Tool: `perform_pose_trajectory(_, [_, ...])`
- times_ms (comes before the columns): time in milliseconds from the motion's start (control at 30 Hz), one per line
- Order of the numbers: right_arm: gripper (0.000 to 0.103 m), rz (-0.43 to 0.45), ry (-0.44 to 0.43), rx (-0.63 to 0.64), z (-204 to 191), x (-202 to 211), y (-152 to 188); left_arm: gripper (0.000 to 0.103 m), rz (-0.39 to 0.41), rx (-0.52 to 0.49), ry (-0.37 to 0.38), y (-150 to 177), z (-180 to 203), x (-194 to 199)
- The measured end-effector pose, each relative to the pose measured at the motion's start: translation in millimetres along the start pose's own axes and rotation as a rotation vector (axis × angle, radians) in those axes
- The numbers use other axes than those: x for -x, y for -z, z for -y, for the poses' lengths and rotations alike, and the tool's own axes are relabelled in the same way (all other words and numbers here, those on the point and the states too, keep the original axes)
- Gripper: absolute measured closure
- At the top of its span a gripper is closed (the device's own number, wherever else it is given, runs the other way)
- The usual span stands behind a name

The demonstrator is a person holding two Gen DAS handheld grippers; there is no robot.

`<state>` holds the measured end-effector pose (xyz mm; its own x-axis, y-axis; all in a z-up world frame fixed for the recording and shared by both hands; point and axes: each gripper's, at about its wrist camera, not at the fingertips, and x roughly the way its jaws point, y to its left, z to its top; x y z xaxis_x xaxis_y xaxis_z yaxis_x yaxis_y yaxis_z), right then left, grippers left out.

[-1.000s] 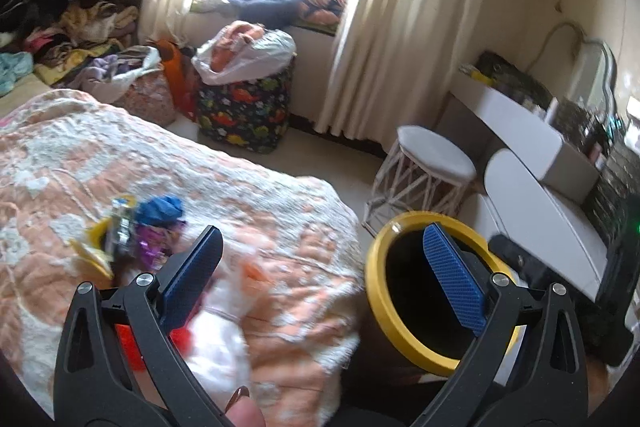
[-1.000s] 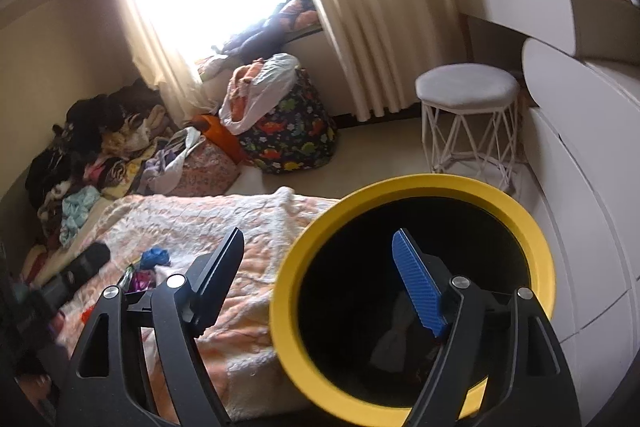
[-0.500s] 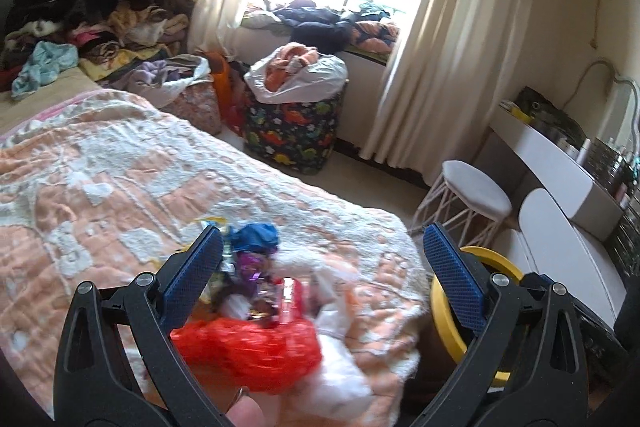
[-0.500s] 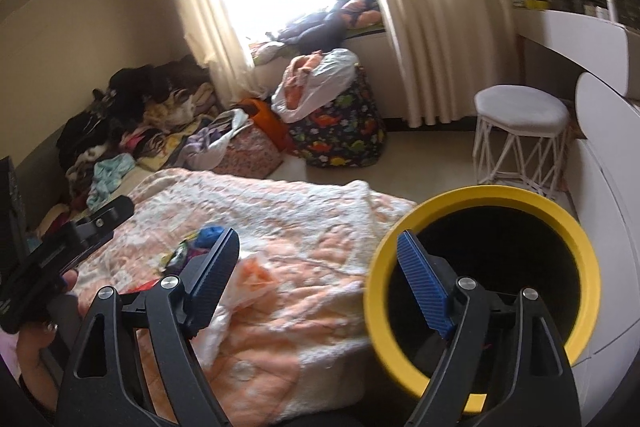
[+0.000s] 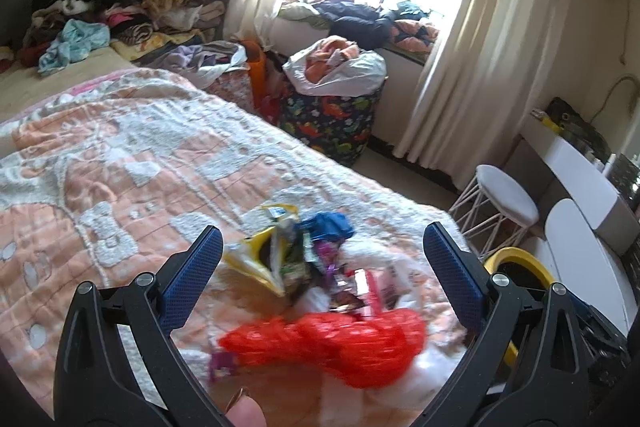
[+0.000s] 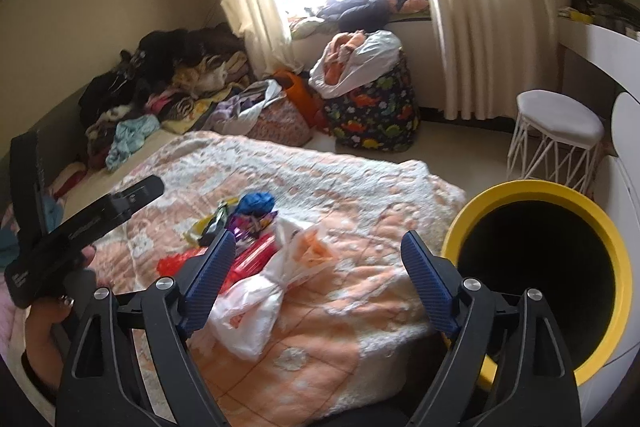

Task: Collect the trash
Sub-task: 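Grasp the yellow snack bag with the left tool while the right tool grasps the white plastic bag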

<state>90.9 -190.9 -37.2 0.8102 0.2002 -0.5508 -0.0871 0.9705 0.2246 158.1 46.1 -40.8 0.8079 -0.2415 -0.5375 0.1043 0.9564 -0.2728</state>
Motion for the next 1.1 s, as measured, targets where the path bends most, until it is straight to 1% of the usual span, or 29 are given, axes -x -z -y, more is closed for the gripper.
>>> perform_pose_trajectory(167, [0.02,-0.042,-0.021,0.018,-11,-13,8,0.011,-0.03,0.015,-0.036,6,-22,-7])
perform_pose_trajectory(300, [0.02,-0.078,-0.035,0.024,-19,-23,14,0.011,-0.069,0.022,-0.057,14,-39,-15])
perform_pose_trajectory(433, [0.02,-0.122,-0.05,0.025,-23,-34,21,0.011,-0.104,0.036,-0.055,20,-51,-25])
perform_pose_trajectory(600, [0.02,-0.171,-0.076,0.031,-28,-46,31,0.011,-0.156,0.071,-0.033,23,-65,-45])
perform_pose_trajectory(633, [0.019,-0.177,-0.083,0.032,-29,-48,32,0.012,-0.164,0.079,-0.023,22,-67,-49])
perform_pose_trajectory(667, [0.018,-0.183,-0.09,0.033,-30,-50,33,0.017,-0.171,0.086,-0.013,22,-69,-52])
perform_pose_trajectory(800, [0.017,-0.199,-0.104,0.039,-34,-53,38,0.028,-0.211,0.104,0.019,17,-71,-72])
perform_pose_trajectory(867, [0.017,-0.22,-0.117,0.043,-35,-57,40,0.034,-0.24,0.111,0.031,16,-70,-83])
perform_pose_trajectory(967, [0.017,-0.246,-0.124,0.049,-37,-64,43,0.041,-0.282,0.119,0.02,17,-69,-98])
perform_pose_trajectory(1033, [0.017,-0.264,-0.13,0.039,-37,-69,44,0.042,-0.299,0.133,0.018,18,-71,-105])
perform_pose_trajectory(1100, [0.018,-0.286,-0.137,0.017,-34,-75,44,0.047,-0.307,0.145,0.024,19,-71,-110])
